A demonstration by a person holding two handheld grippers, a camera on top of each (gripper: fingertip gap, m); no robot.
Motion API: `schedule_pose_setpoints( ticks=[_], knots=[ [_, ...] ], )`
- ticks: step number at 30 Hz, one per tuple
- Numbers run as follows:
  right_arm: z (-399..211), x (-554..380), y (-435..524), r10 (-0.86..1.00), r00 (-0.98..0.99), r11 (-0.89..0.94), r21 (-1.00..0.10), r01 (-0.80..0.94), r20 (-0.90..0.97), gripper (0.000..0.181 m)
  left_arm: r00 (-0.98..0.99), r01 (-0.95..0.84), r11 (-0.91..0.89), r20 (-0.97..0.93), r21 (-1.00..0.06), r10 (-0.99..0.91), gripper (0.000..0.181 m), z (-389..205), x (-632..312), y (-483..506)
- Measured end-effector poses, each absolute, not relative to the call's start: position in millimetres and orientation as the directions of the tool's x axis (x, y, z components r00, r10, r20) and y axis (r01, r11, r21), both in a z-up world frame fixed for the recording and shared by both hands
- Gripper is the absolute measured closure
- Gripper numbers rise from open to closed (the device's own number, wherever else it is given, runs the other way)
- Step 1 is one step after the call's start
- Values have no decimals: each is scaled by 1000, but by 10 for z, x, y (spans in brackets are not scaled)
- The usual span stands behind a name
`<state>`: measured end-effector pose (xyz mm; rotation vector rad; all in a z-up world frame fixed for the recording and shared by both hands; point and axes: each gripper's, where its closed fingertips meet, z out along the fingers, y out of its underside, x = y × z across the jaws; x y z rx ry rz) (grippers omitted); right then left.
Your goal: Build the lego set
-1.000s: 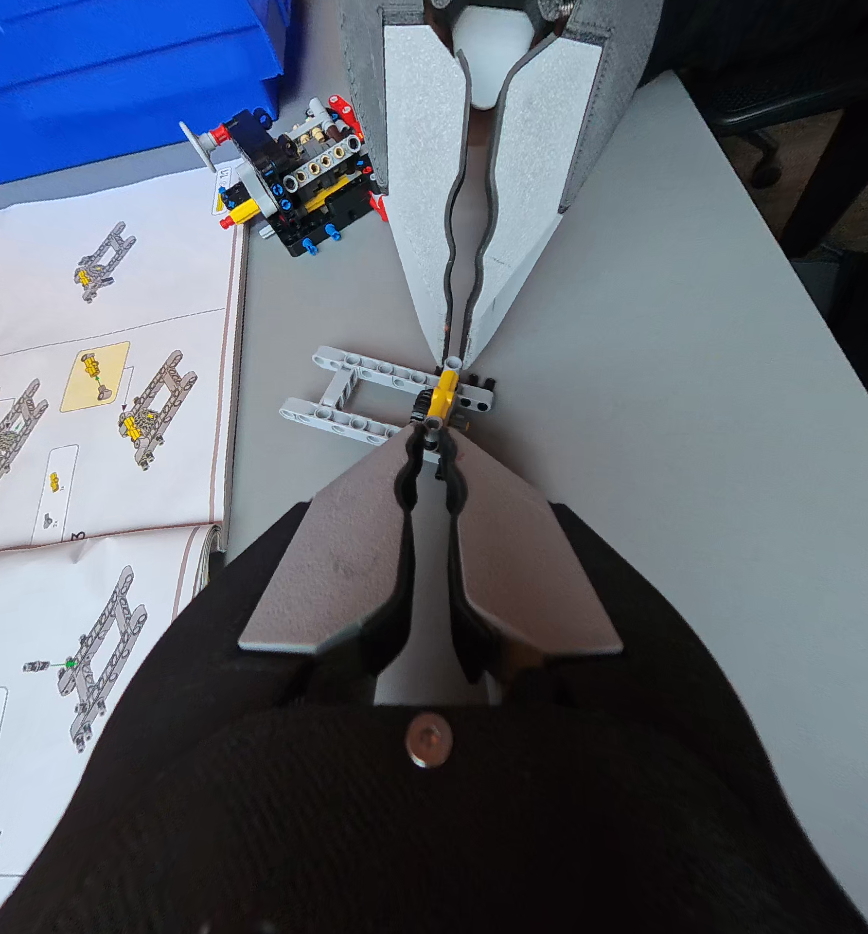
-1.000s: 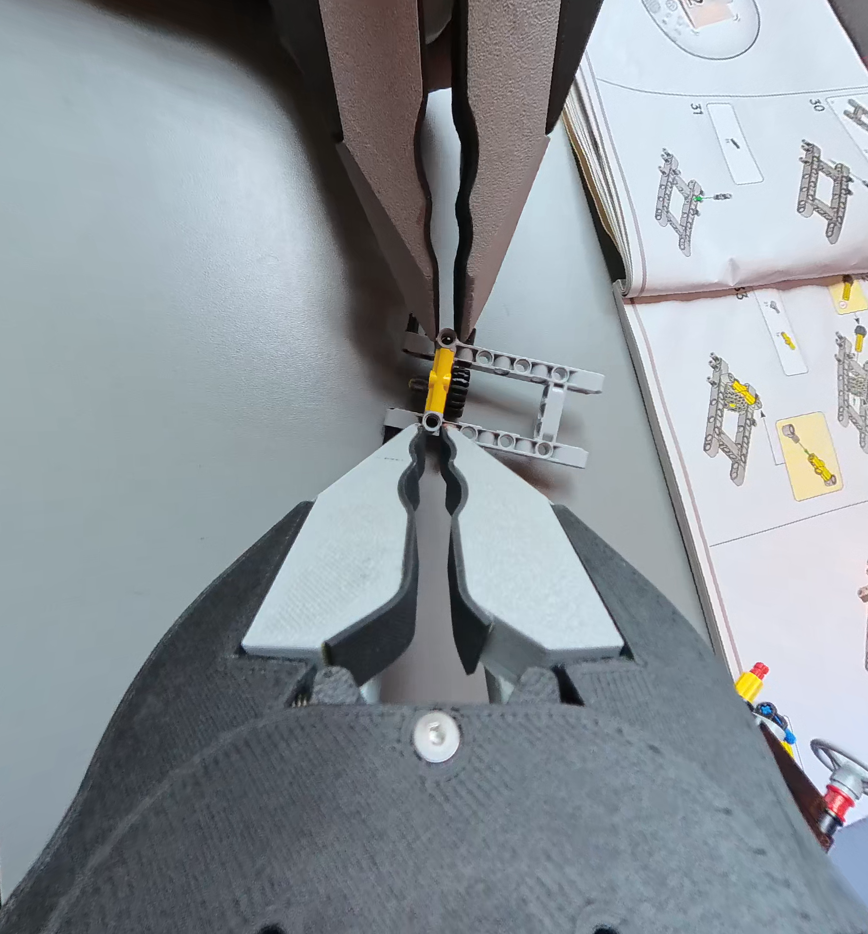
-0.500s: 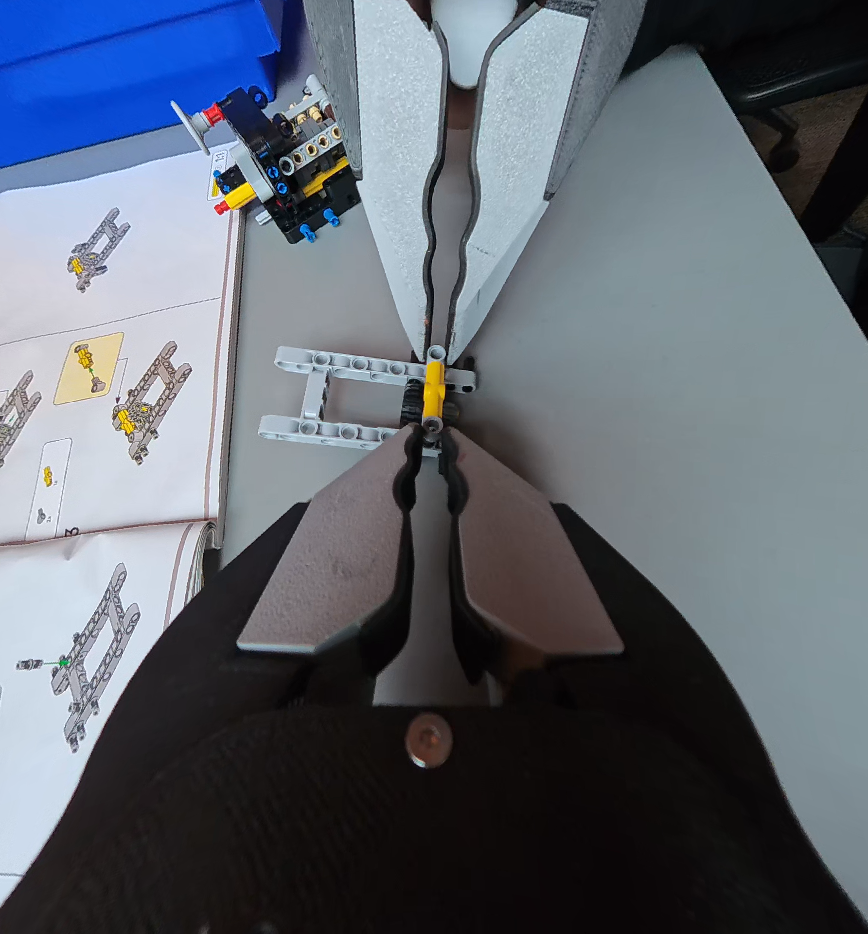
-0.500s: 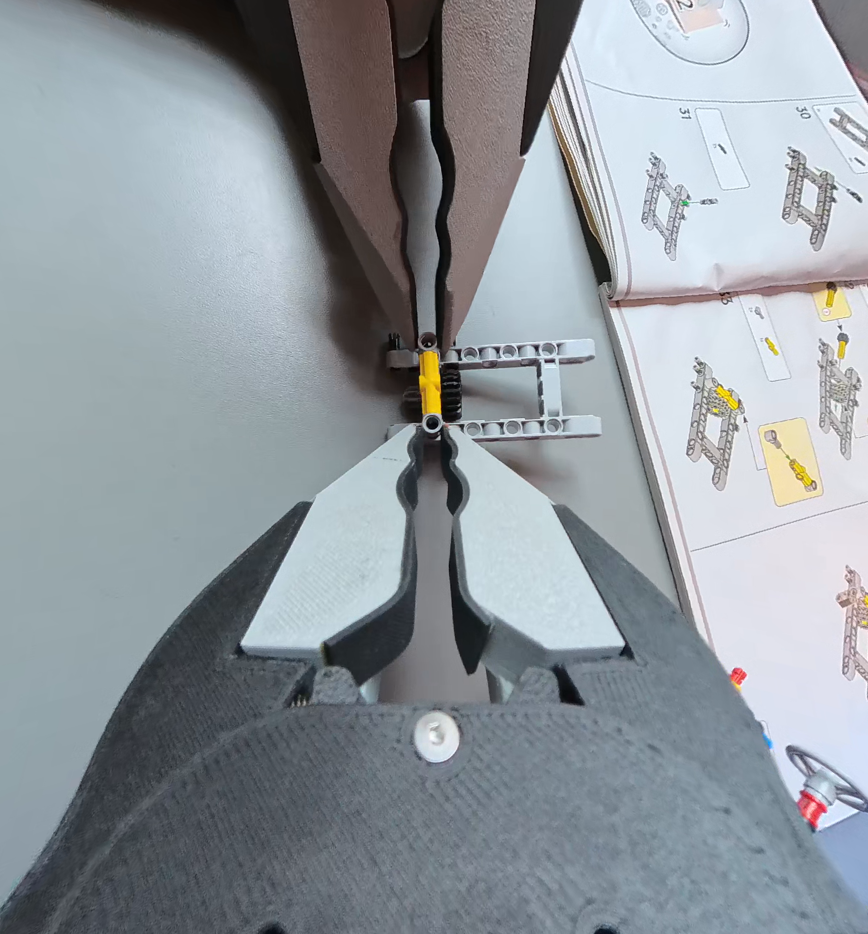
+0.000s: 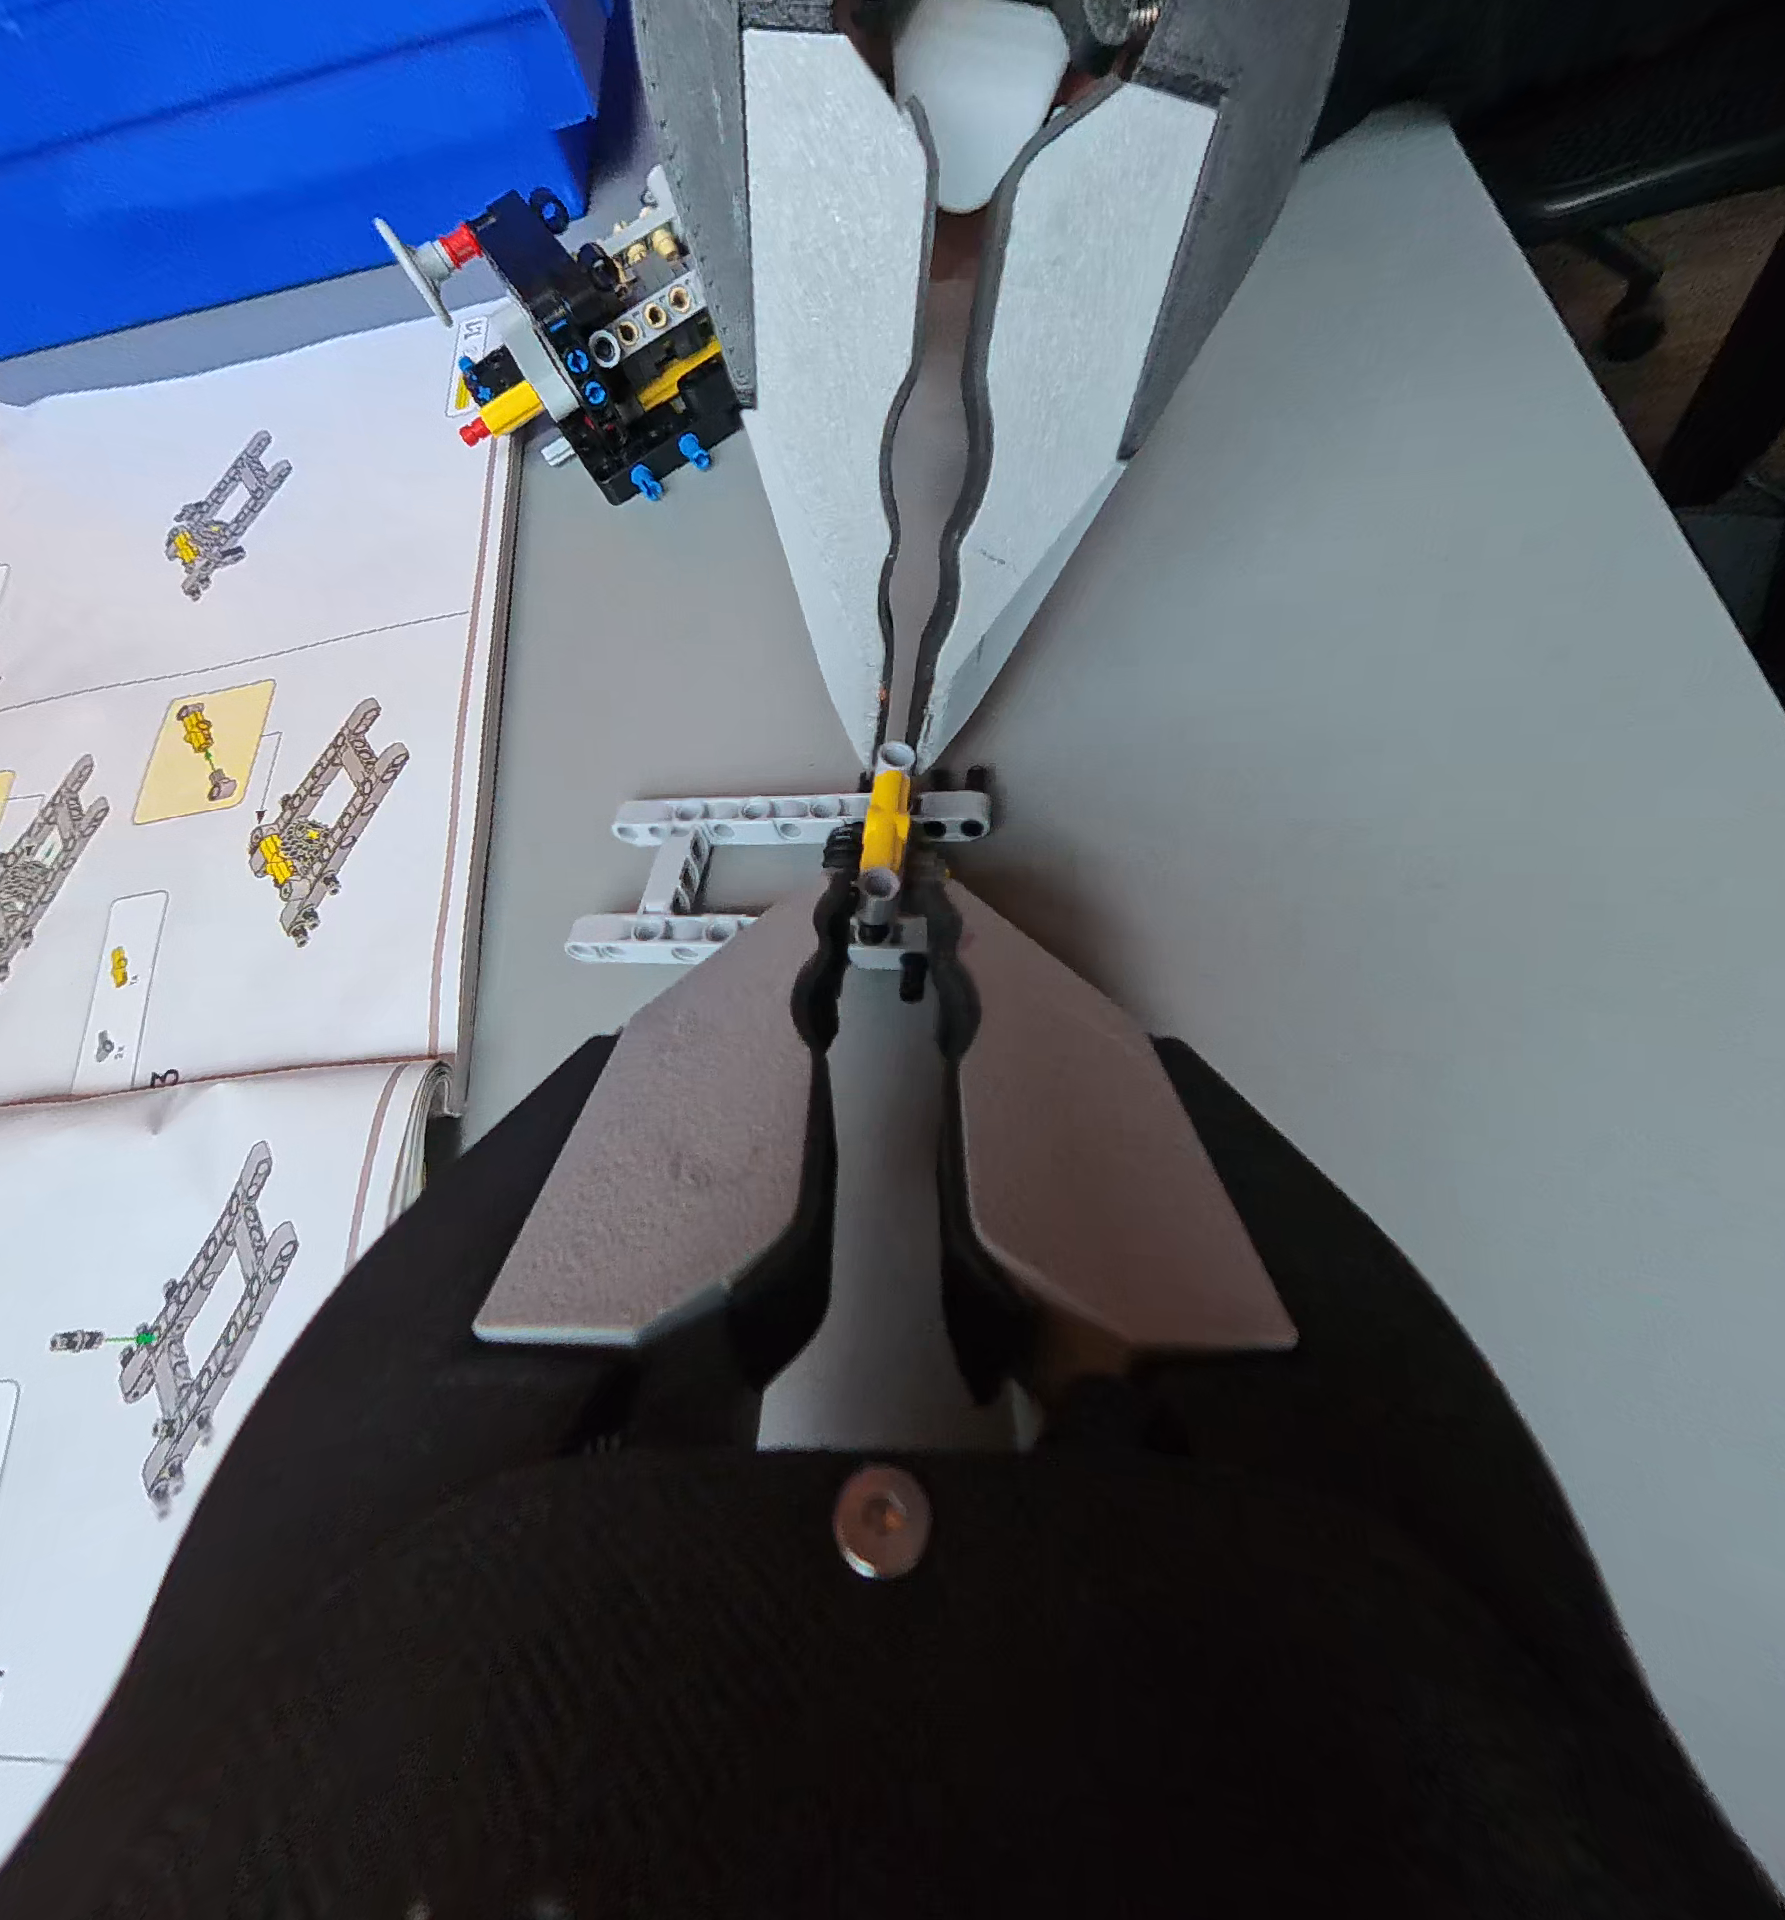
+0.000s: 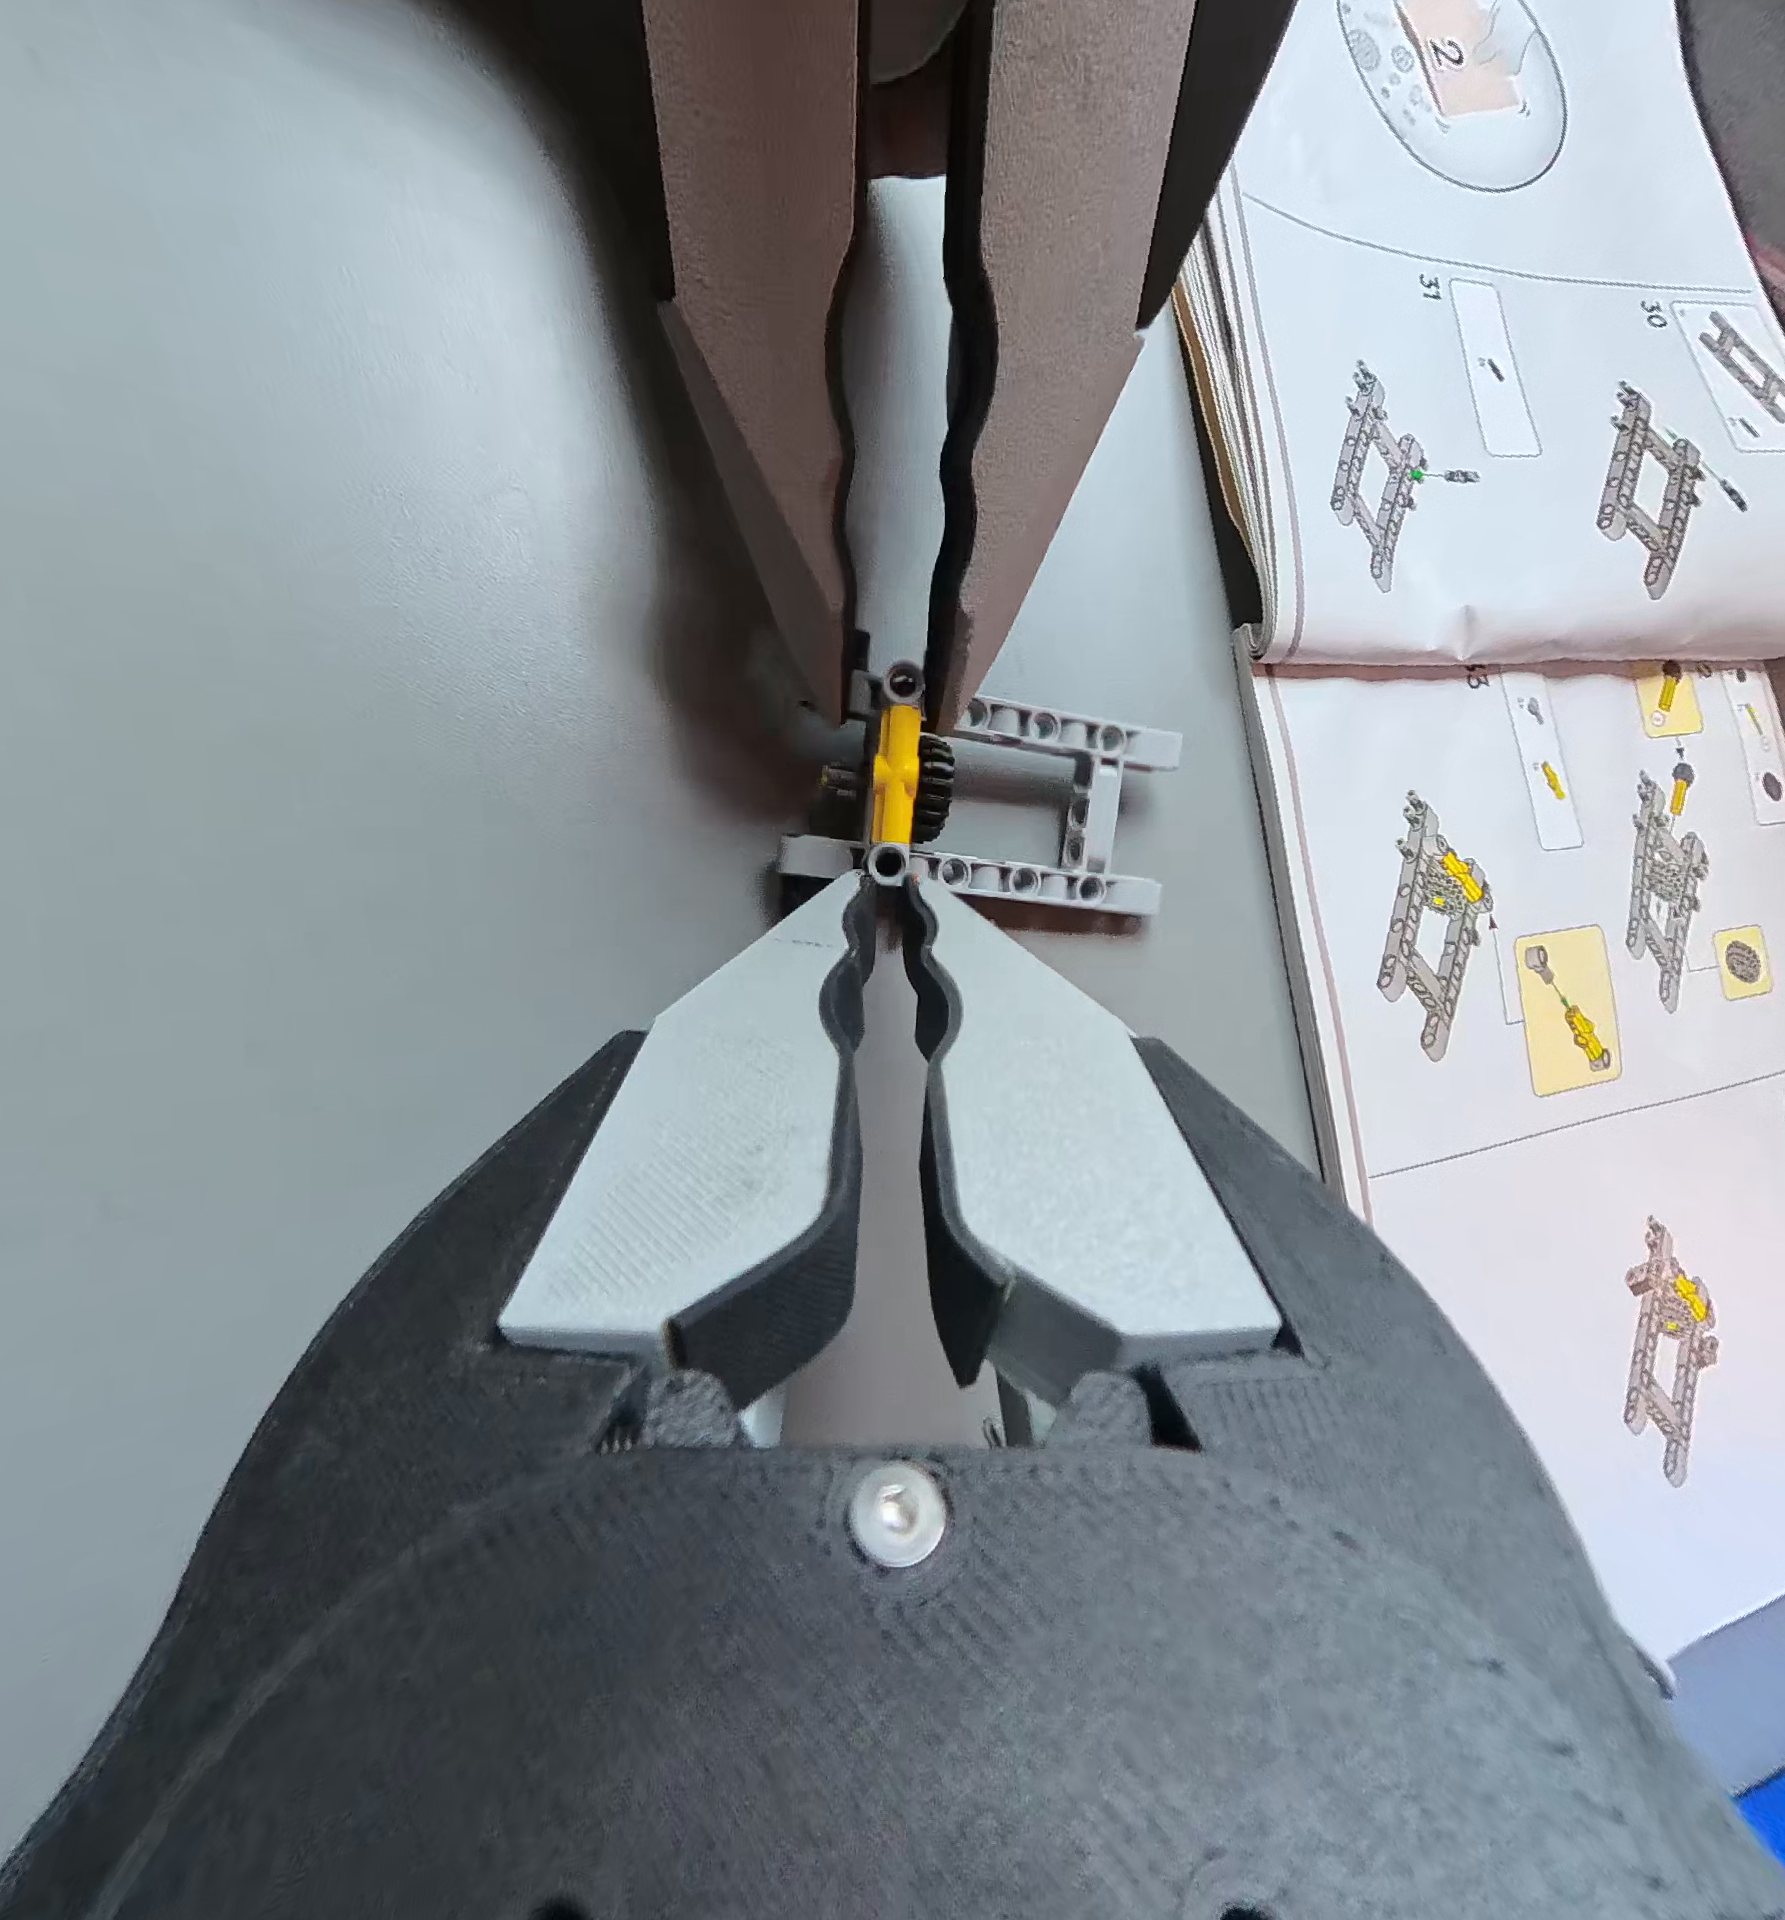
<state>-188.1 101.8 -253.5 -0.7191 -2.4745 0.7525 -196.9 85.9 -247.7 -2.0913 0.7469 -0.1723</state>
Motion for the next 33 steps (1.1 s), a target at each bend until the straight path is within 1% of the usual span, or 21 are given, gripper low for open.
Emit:
schedule_pose_setpoints(
  ticks=[2, 4, 8, 9, 12, 18, 28, 33],
  knots=[
    [-2521, -1876, 1007, 591, -762, 712, -614, 341, 263, 181, 810, -442, -435, -141, -785, -570, 166, -2487, -1963, 855],
    [-2514, -1877, 1009, 593, -761, 711, -615, 341, 263, 181, 807, -437, -425, -137, -793, -574, 167, -2458, -1951, 850],
    [-2528, -1875, 1027, 602, -757, 703, -617, 353, 253, 181, 811, -444, -432, -148, -785, -566, 181, -2468, -1996, 838],
    [-2531, -1870, 1029, 605, -757, 699, -621, 355, 248, 181, 811, -445, -435, -148, -783, -565, 180, -2476, -2006, 831],
    [-2538, -1862, 1043, 614, -752, 689, -628, 362, 239, 181, 808, -444, -437, -139, -782, -572, 171, -2471, -2002, 808],
    [-2513, -1845, 1086, 635, -741, 658, -655, 371, 217, 181, 810, -446, -441, -142, -778, -569, 169, -2478, -2041, 774],
    [-2489, -1823, 1039, 652, -753, 563, -727, 394, 96, 177, 799, -497, -448, -191, -743, -570, 173, -2564, -2041, 791],
    [-2538, -1827, 1057, 656, -751, 558, -724, 407, 83, 173, 801, -501, -447, -201, -741, -565, 175, -2550, -2054, 789]
  ],
)
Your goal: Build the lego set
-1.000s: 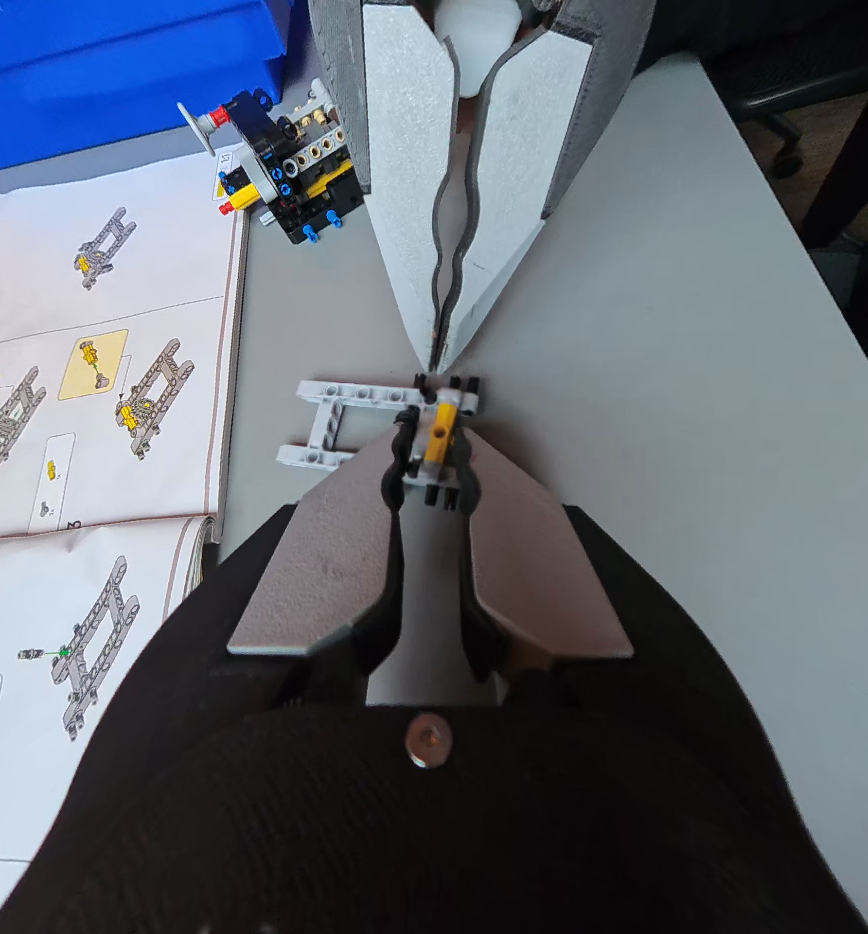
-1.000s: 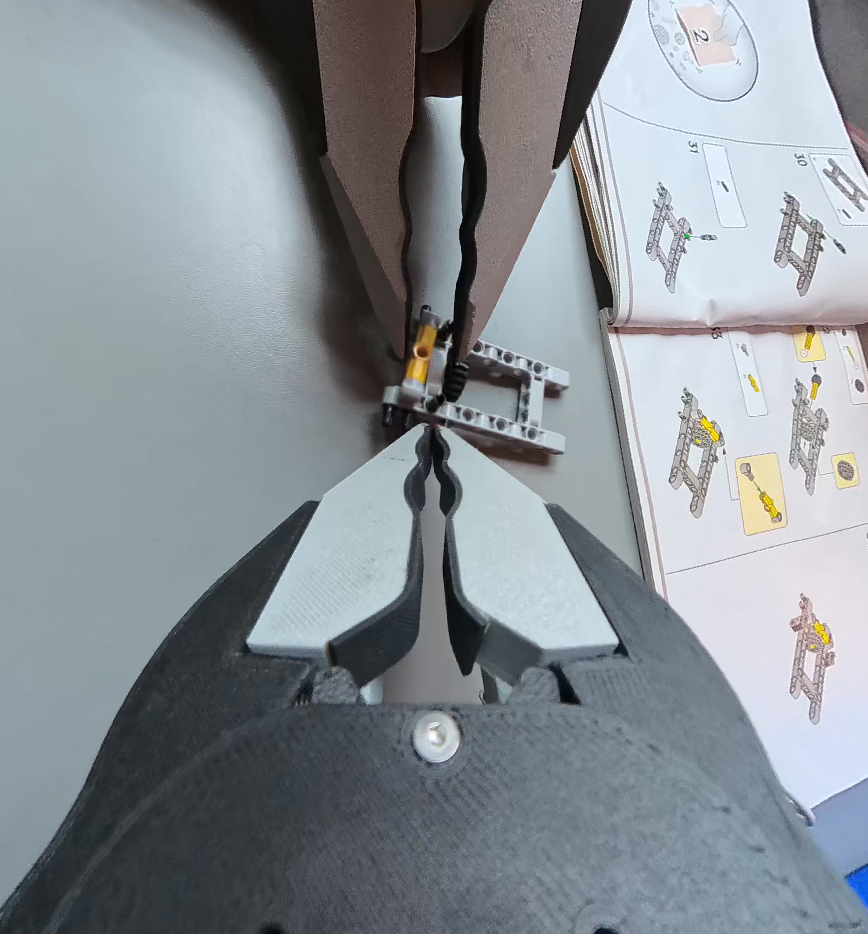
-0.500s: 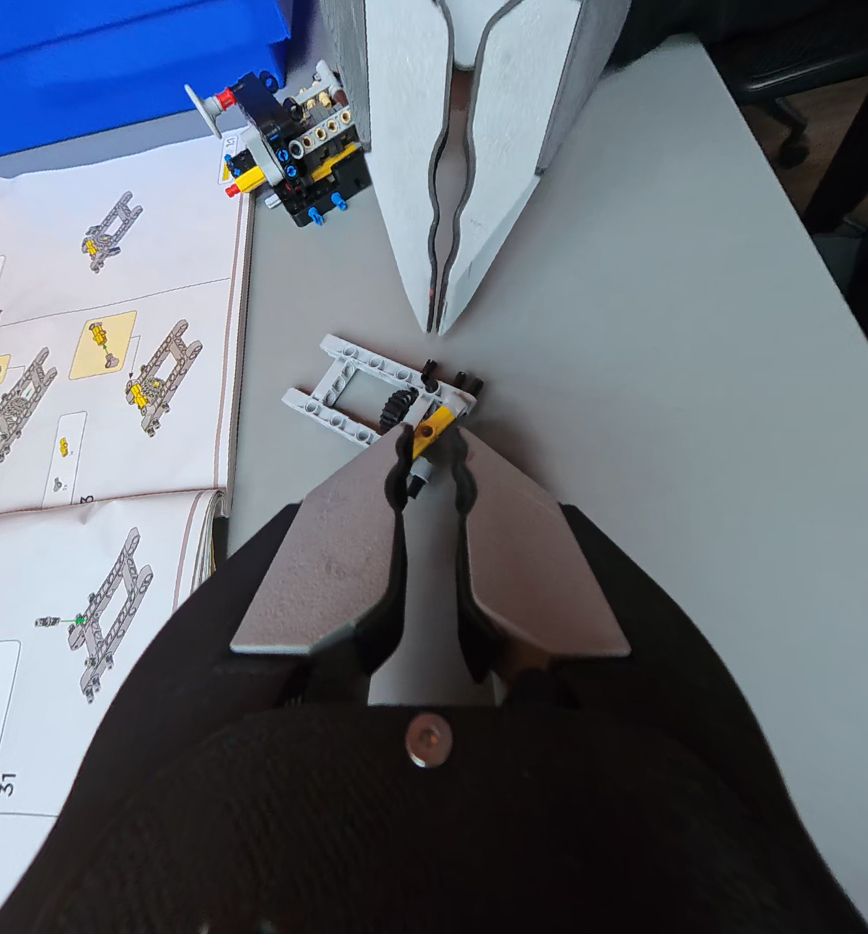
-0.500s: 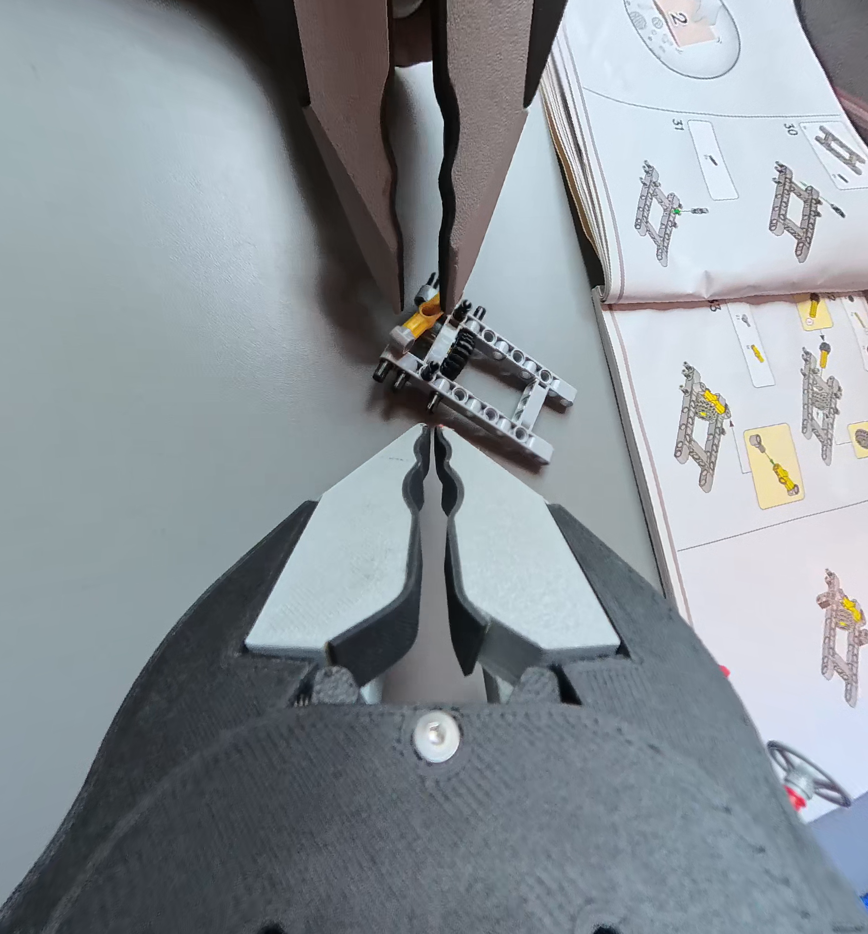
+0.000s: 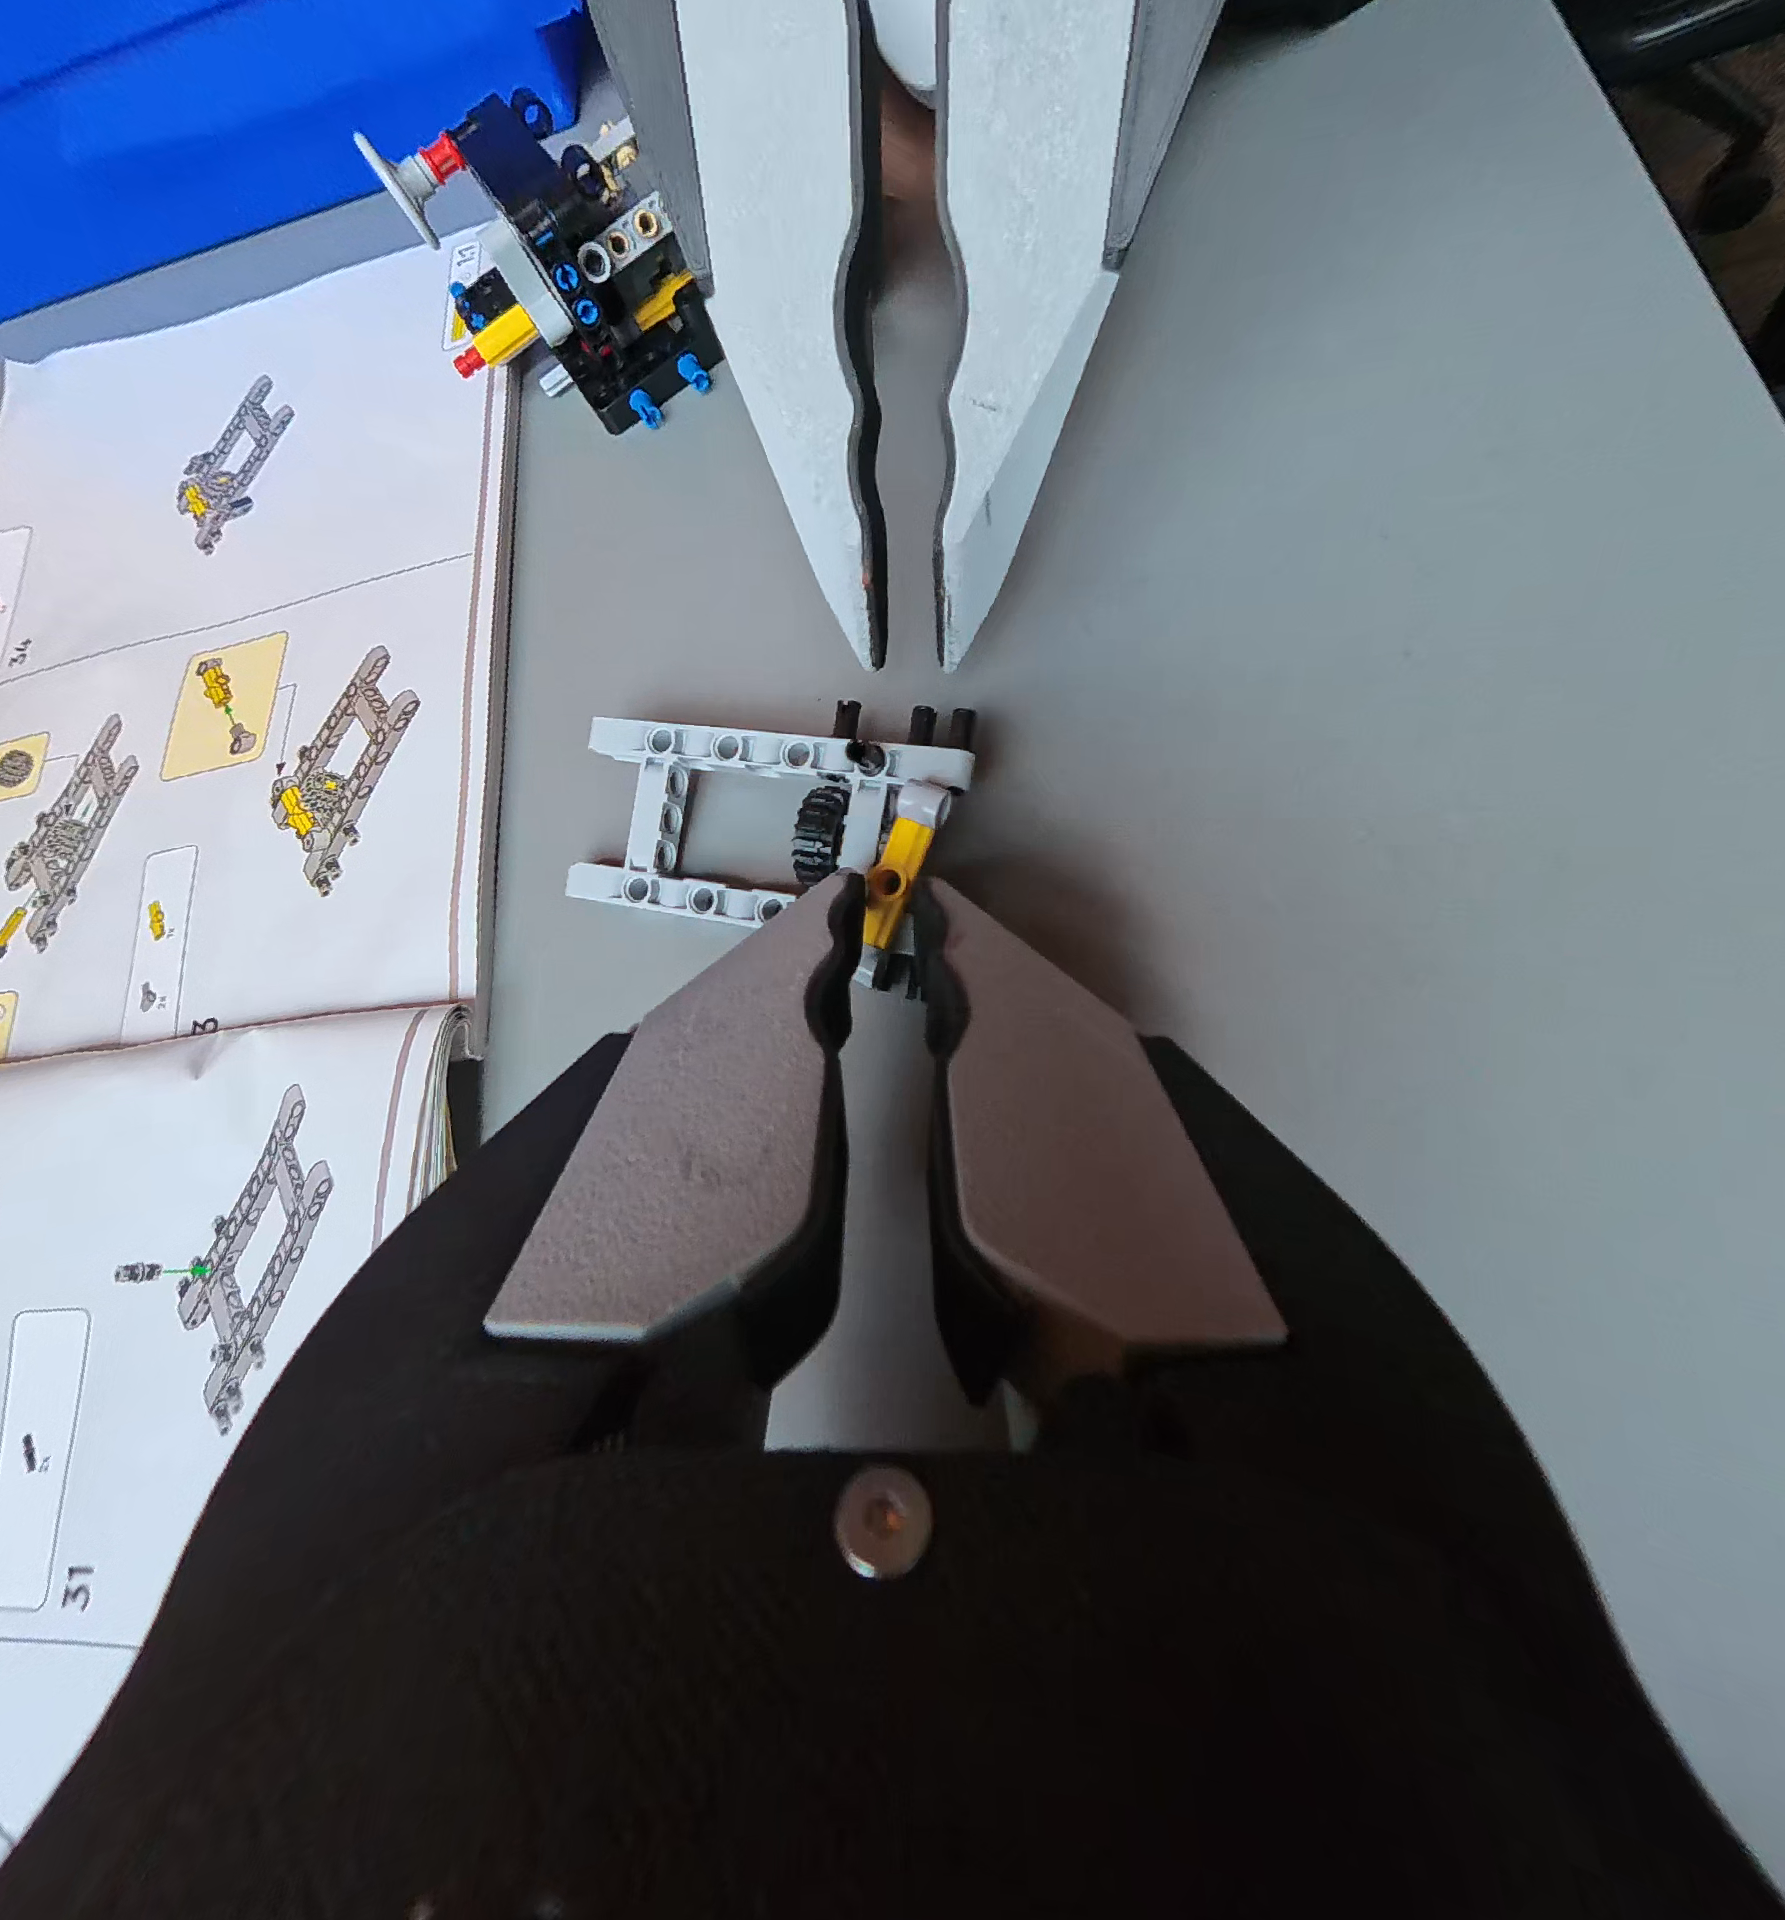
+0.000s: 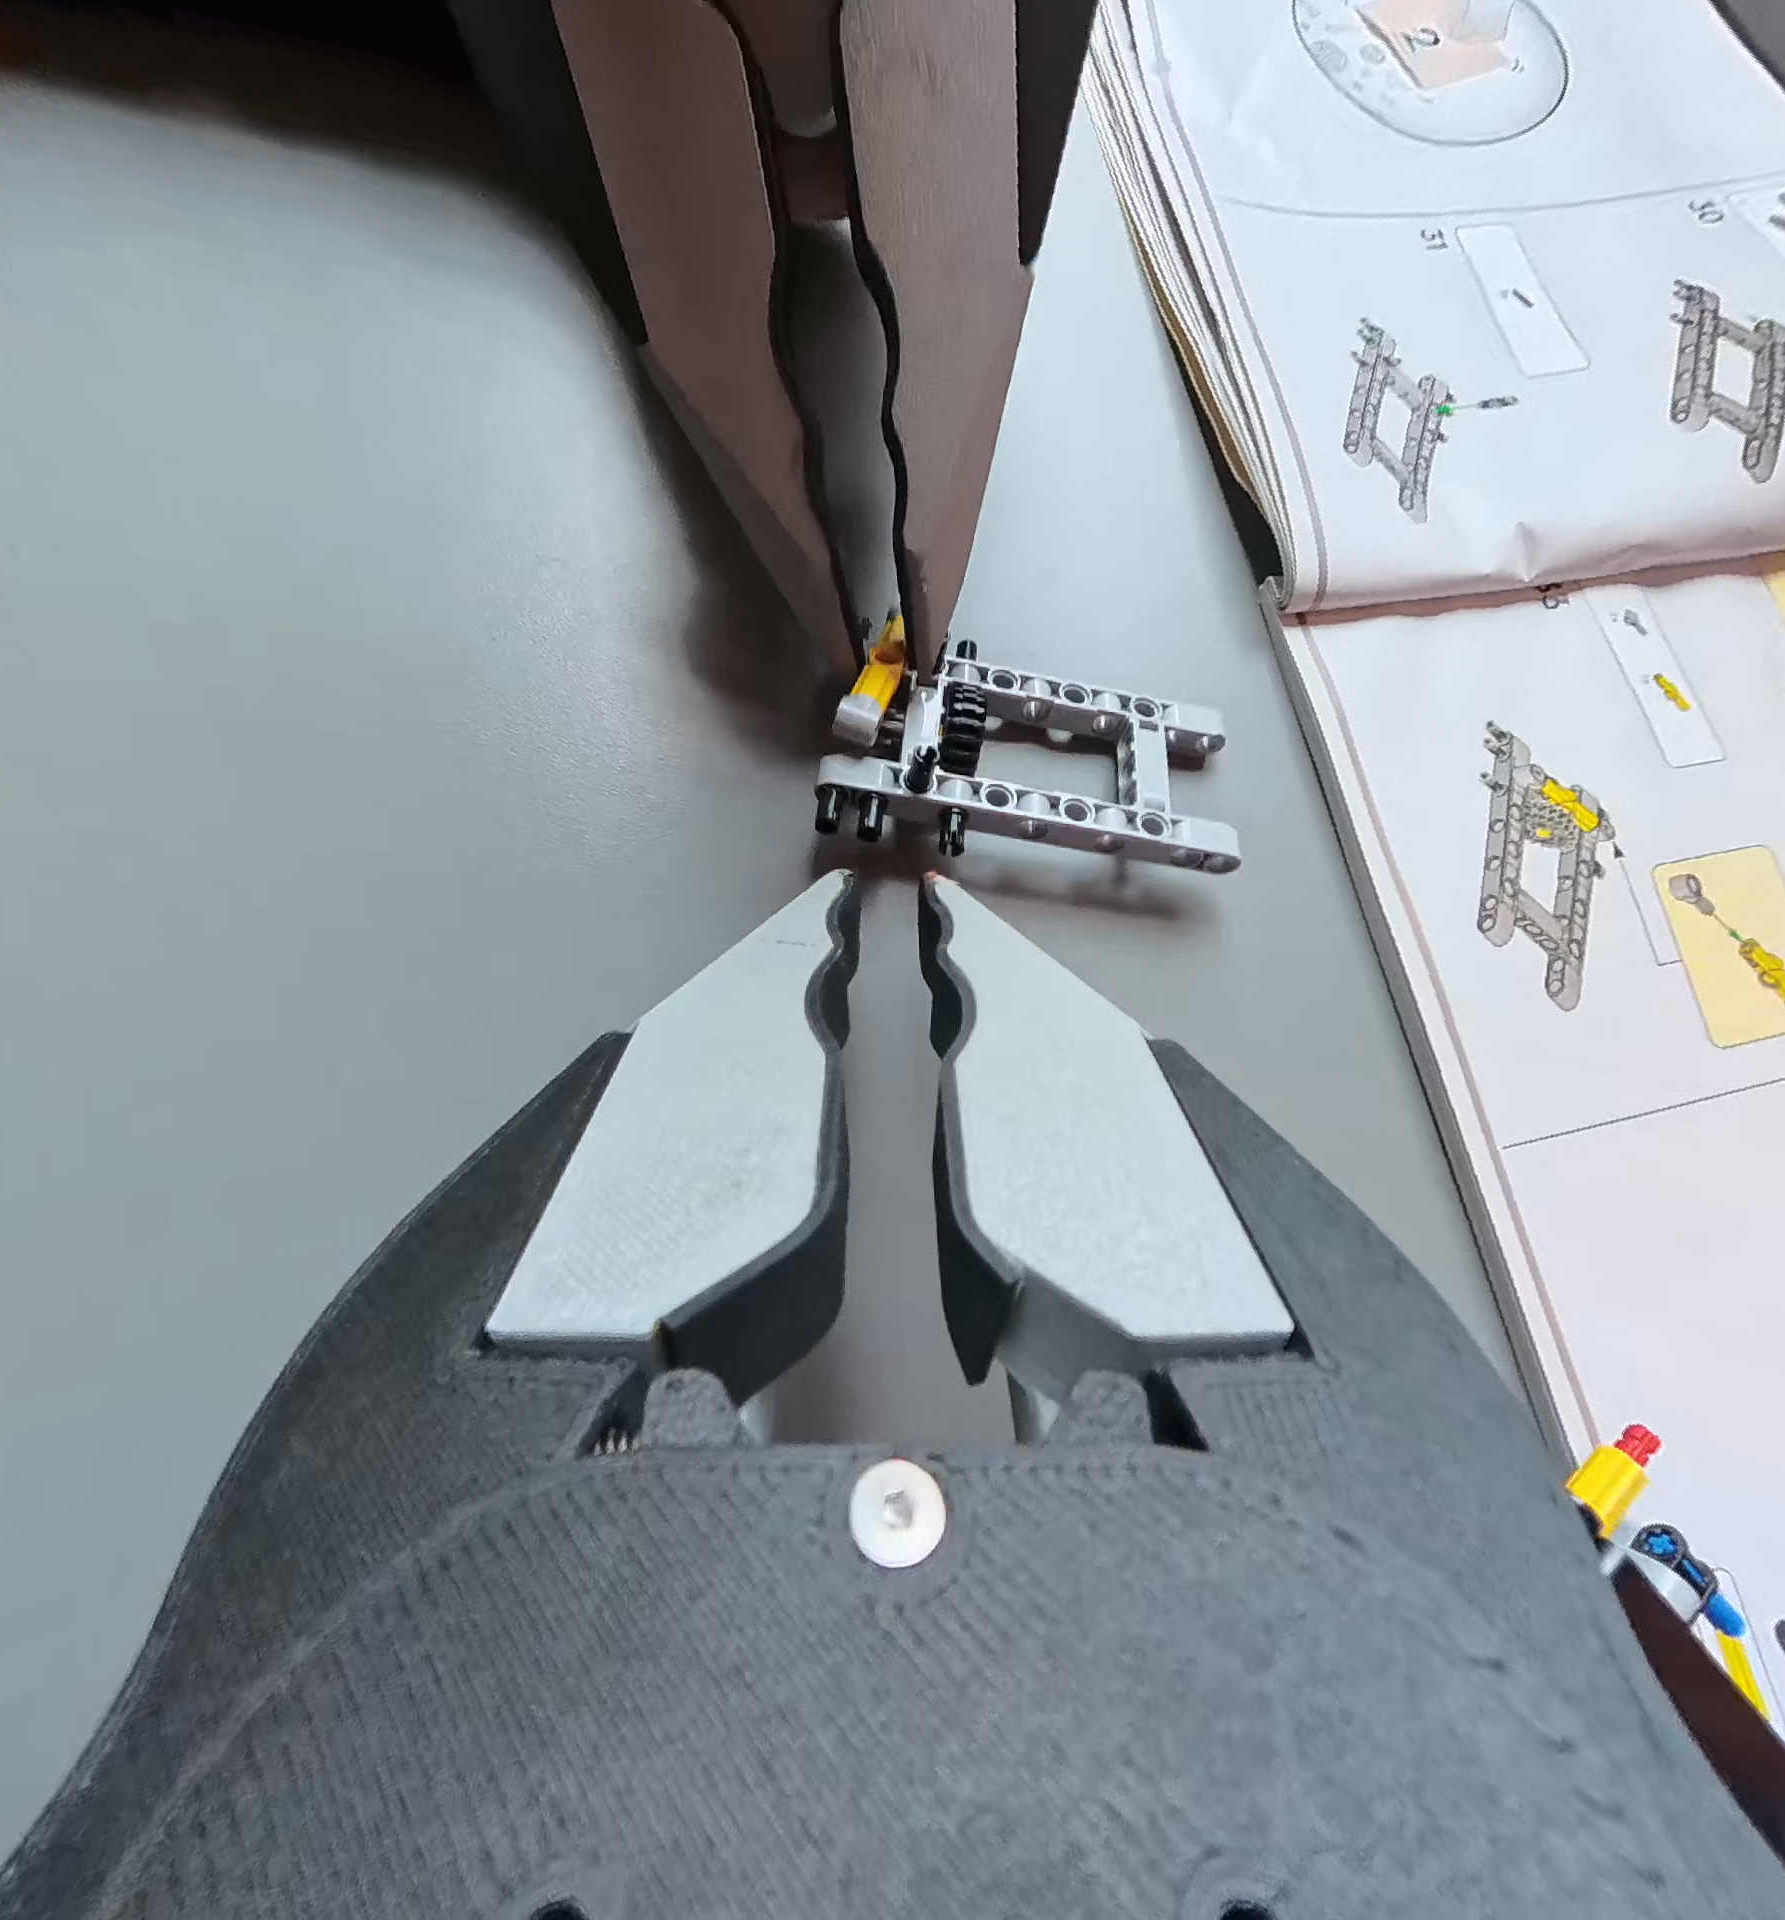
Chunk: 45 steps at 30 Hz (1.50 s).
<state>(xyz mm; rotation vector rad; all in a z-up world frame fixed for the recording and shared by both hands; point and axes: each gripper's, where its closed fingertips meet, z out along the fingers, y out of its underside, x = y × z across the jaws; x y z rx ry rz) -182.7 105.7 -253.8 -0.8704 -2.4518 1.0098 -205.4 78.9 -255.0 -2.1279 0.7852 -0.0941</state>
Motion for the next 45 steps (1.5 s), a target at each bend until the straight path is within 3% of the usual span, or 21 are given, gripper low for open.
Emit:
schedule_pose_setpoints(
  ticks=[14, 20, 31, 33, 38, 45],
  knots=[
    [-2690, -1766, 1121, 664, -746, 548, -714, 436, 54, 166, 824, -444, -404, -188, -800, -534, 175, -2358, -2092, 798],
    [-2688, -1716, 1046, 656, -754, 518, -737, 434, 17, 151, 844, -430, -409, -198, -805, -499, 175, -2344, -2157, 829],
    [-2689, -1695, 1078, 730, -683, 479, -738, 475, 35, 139, 846, -424, -400, -197, -812, -496, 175, -2348, -2147, 865],
    [-2694, -1646, 1026, 724, -689, 472, -737, 484, 11, 125, 847, -408, -396, -180, -823, -500, 175, -2335, -2138, 866],
    [-2702, -1700, 908, 755, -655, 453, -733, 508, 14, 112, 850, -408, -407, -177, -817, -496, 175, -2376, -2152, 839],
    [-2737, -1933, 887, 838, -546, 385, -715, 584, 5, 74, 865, -394, -423, -173, -816, -471, 175, -2405, -2195, 807]
  ],
)
